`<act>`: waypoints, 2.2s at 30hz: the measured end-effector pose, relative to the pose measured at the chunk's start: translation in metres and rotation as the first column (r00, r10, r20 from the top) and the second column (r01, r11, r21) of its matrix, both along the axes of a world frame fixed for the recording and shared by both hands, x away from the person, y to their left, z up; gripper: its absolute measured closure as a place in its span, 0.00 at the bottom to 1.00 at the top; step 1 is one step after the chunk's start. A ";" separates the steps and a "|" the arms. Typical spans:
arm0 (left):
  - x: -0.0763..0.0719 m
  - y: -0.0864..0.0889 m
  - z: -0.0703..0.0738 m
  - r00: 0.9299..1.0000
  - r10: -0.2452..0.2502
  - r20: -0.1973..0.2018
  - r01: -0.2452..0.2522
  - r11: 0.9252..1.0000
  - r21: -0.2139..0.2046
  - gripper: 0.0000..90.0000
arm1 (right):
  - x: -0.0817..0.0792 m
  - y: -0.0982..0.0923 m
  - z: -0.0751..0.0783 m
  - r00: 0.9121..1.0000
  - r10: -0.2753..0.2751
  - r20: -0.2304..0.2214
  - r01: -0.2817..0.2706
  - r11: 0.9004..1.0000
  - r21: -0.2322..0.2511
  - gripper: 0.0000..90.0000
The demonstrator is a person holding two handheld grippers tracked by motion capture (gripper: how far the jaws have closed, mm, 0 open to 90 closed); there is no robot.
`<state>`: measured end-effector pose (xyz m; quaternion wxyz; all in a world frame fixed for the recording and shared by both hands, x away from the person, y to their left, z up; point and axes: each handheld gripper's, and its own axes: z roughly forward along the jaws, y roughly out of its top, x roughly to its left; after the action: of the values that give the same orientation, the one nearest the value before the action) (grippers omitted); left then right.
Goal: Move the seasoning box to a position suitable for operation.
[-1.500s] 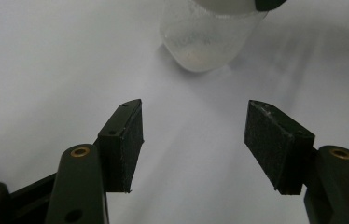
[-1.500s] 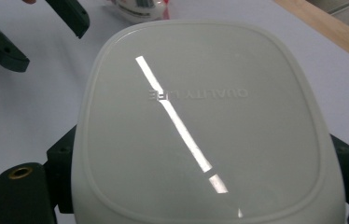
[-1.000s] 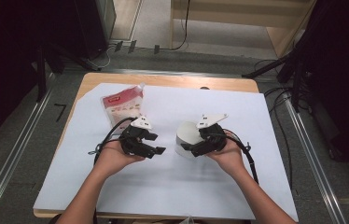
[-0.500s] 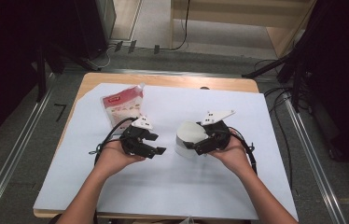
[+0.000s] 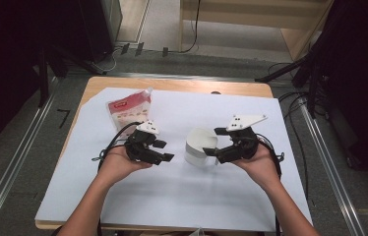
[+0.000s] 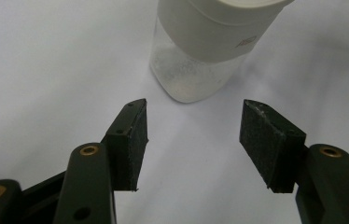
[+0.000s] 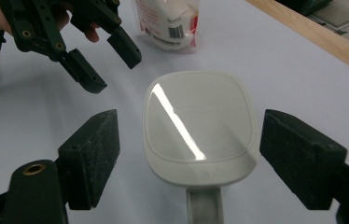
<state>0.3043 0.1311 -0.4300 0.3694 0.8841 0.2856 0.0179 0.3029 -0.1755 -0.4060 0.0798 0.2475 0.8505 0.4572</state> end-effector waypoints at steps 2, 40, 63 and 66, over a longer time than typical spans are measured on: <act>0.000 -0.001 0.003 1.000 -0.008 0.000 0.008 1.000 0.006 0.50 | -0.006 -0.004 0.002 1.000 -0.011 0.012 0.011 1.000 -0.003 0.24; 0.027 -0.015 0.002 0.998 -0.048 0.029 0.050 0.998 -0.049 0.45 | -0.032 -0.024 -0.043 0.991 -0.093 -0.100 0.092 0.996 -0.014 1.00; 0.026 -0.018 0.004 0.995 -0.089 0.036 0.091 0.994 -0.067 0.44 | -0.016 -0.022 -0.058 0.990 -0.084 -0.117 0.080 0.996 -0.037 1.00; 0.025 -0.018 0.004 0.996 -0.081 0.038 0.084 0.994 -0.077 0.45 | -0.014 -0.023 -0.059 0.989 -0.087 -0.123 0.083 0.996 -0.038 1.00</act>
<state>0.3293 0.1126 -0.4264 0.4091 0.8796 0.2429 0.0066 0.2888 -0.1988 -0.4646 0.0501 0.3104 0.8498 0.4231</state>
